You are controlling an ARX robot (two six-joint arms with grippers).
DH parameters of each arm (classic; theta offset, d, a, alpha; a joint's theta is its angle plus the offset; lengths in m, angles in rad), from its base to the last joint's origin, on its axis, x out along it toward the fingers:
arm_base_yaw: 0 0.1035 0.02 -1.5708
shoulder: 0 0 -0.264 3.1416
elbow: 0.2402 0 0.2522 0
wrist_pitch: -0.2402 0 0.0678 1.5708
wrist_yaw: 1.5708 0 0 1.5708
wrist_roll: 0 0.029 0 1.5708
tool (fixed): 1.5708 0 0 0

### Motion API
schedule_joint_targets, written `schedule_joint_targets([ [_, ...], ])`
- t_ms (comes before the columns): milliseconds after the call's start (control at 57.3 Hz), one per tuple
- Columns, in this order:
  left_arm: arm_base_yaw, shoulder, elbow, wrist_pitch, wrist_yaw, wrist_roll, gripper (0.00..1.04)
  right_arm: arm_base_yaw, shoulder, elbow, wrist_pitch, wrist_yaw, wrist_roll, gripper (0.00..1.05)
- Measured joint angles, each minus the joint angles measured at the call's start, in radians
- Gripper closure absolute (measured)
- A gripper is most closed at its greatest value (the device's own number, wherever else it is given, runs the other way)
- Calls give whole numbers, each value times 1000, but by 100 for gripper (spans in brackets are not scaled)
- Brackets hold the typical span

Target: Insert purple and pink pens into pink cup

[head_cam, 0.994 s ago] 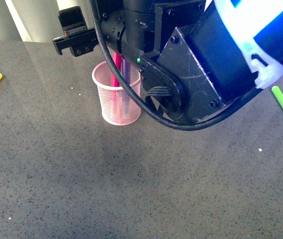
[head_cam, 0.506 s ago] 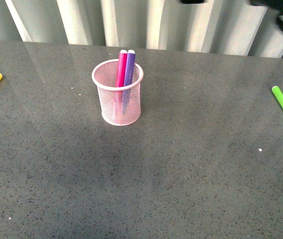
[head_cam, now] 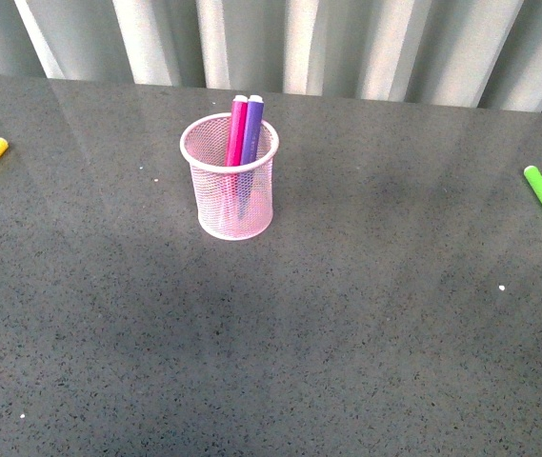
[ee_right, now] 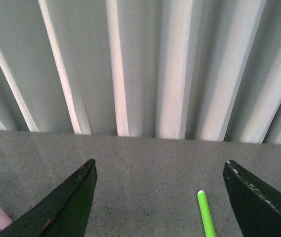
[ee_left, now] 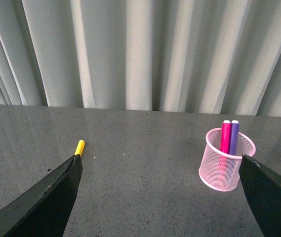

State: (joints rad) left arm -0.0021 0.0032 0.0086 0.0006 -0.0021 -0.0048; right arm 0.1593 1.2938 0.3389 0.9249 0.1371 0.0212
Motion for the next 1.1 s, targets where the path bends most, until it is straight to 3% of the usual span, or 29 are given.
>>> schedule_joint_targets([
  [418,0,0,0,0,2,0,7,-77,-265,-198,-50,-63,-22,102],
  [488,0,0,0,0,2,0,7,-127,-329,-228,-85,-129,-22,101],
  [558,0,0,0,0,2,0,7,-153,-370,-254,-99,-132,-22,101],
  [680,0,0,0,0,2,0,7,-157,-399,-298,-84,-137,-22,101],
  [1099,0,0,0,0,2,0,7,-157,-724,-315,-363,-138,-22,101],
])
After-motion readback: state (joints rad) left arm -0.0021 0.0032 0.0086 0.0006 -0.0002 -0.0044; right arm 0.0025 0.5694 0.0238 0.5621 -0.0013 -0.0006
